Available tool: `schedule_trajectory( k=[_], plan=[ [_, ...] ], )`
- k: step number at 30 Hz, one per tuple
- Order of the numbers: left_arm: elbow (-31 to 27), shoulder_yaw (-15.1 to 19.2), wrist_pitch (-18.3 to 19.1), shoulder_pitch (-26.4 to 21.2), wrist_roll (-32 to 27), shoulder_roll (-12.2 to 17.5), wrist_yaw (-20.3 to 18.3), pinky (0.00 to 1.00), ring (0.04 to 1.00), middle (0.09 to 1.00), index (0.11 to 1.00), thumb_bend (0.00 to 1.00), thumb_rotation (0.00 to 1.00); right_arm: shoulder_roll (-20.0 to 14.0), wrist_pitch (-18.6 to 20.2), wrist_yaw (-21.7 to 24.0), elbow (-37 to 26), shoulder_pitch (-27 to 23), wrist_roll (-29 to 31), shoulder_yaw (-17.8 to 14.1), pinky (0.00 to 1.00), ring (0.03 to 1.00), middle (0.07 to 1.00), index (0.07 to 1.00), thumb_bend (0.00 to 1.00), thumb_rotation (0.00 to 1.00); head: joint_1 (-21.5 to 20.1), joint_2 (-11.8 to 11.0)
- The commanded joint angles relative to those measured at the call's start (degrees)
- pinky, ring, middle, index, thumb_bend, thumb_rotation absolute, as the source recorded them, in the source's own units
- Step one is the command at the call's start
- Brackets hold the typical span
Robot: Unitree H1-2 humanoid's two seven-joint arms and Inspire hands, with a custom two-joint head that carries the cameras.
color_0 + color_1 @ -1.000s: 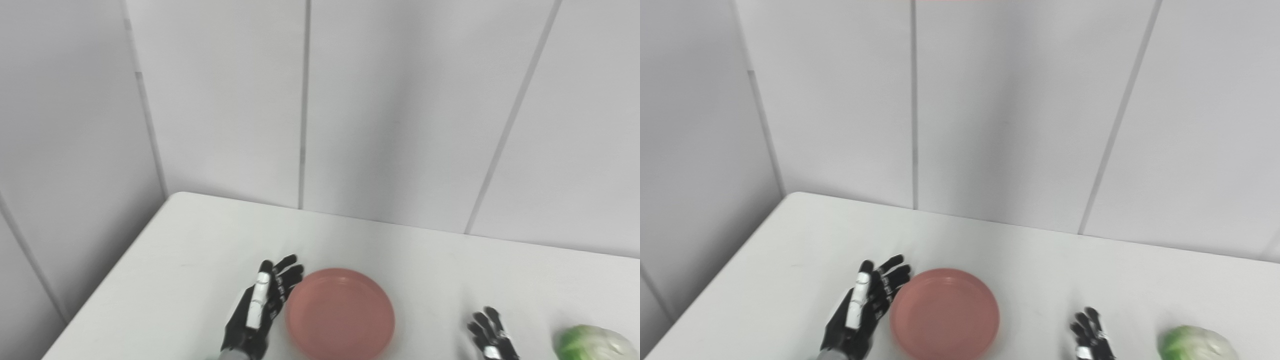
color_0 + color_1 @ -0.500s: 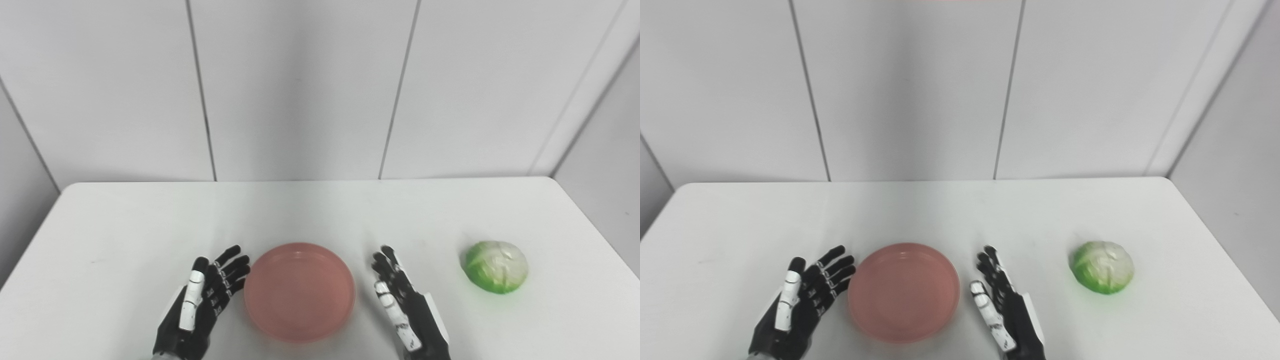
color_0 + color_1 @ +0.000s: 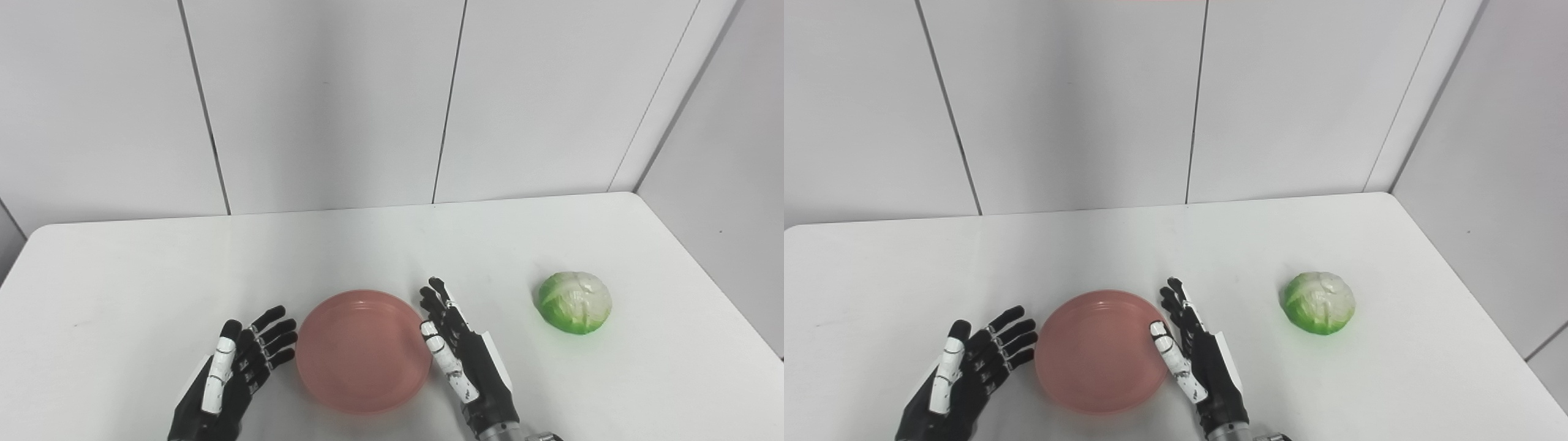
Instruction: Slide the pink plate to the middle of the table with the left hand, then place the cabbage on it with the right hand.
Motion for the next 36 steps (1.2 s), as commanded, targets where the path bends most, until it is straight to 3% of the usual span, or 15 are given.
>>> schedule_trajectory(
  k=[1, 6, 13, 18, 24, 29, 33, 36],
  plan=[
    [-0.89, -0.21, -1.81, 0.05, -0.24, -0.29, -0.97, 0.86, 0.859, 0.839, 0.824, 0.84, 0.93, 0.61, 0.48, -0.31, -2.29, -0.87, 0.55, 0.02, 0.98, 0.935, 0.935, 0.959, 0.67, 0.8, 0.52, 0.18],
    [-0.27, -0.68, -3.99, -0.41, 0.92, -0.97, -0.67, 0.89, 0.883, 0.865, 0.844, 0.83, 0.94, 0.14, 0.42, -0.12, -2.15, -1.16, 0.7, -0.23, 0.98, 0.936, 0.935, 0.96, 0.68, 0.8, 1.73, 0.42],
    [0.77, -2.63, -6.44, -1.37, 2.81, -1.71, -1.15, 0.99, 0.994, 0.994, 0.992, 0.85, 0.91, -1.06, -0.18, 0.19, -2.02, -2.17, 1.81, -1.4, 0.97, 0.93, 0.939, 0.966, 0.64, 0.81, 6.2, 2.24],
    [1.41, -4.02, -10.33, -1.22, 9.38, -5.06, 3.64, 1.0, 1.0, 1.0, 1.0, 0.82, 0.95, -3.93, -0.66, 0.64, -2.3, -2.93, 2.93, -3.49, 0.95, 0.924, 0.938, 0.962, 0.63, 0.83, 11.61, 3.78],
    [2.04, -4.81, -13.29, -1.1, 17.01, -8.64, 9.36, 1.0, 1.0, 1.0, 1.0, 0.78, 0.99, -6.67, 1.0, 1.3, -2.07, -4.13, 7.23, -6.3, 1.0, 0.928, 0.927, 0.956, 0.72, 0.78, 15.09, 4.44],
    [3.48, -4.22, -14.98, -1.54, 19.58, -11.26, 12.74, 1.0, 1.0, 1.0, 1.0, 0.75, 0.99, -10.06, -0.93, 1.4, -0.49, -5.0, 7.14, -7.98, 1.0, 0.934, 0.934, 0.948, 0.73, 0.78, 17.88, 4.74],
    [4.03, -4.82, -15.05, -1.97, 20.4, -11.38, 12.63, 1.0, 1.0, 1.0, 1.0, 0.76, 1.0, -12.24, -2.21, 1.52, 0.4, -5.89, 7.4, -9.6, 1.0, 0.94, 0.929, 0.933, 0.76, 0.74, 18.08, 4.31],
    [4.64, -4.9, -15.69, -2.35, 20.83, -11.56, 12.71, 1.0, 1.0, 1.0, 1.0, 0.75, 1.0, -15.14, -6.82, 1.49, 3.32, -7.32, 4.77, -10.69, 1.0, 0.932, 0.926, 0.942, 0.73, 0.74, 18.24, 3.96]
  ],
)
